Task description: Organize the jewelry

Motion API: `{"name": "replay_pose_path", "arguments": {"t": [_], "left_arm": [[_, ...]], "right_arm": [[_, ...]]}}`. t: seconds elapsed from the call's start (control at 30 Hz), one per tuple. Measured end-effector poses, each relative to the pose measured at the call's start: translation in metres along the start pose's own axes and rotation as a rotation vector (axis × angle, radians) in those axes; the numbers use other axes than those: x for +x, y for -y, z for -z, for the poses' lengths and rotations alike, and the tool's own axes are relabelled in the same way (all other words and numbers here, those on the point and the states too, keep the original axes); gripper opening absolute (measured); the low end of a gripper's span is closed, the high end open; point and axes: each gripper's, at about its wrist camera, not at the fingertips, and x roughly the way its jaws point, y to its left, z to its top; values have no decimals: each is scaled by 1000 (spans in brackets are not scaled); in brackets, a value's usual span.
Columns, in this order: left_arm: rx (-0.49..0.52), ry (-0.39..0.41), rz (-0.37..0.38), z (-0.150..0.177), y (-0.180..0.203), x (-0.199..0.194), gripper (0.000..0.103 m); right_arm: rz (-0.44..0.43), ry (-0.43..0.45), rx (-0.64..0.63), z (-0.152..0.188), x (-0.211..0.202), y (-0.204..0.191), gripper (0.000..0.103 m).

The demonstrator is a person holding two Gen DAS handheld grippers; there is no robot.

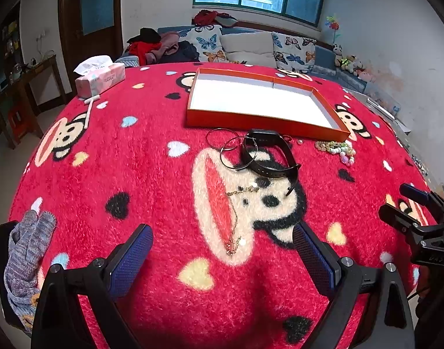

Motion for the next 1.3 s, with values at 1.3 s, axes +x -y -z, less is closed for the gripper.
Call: {"name": "replay_pose_path", "arguments": {"t": [1.3], "left_arm": [[37, 1, -37, 4, 0, 8, 103]], "right_arm": [[-2, -16, -2, 2, 8, -2, 103]]}}
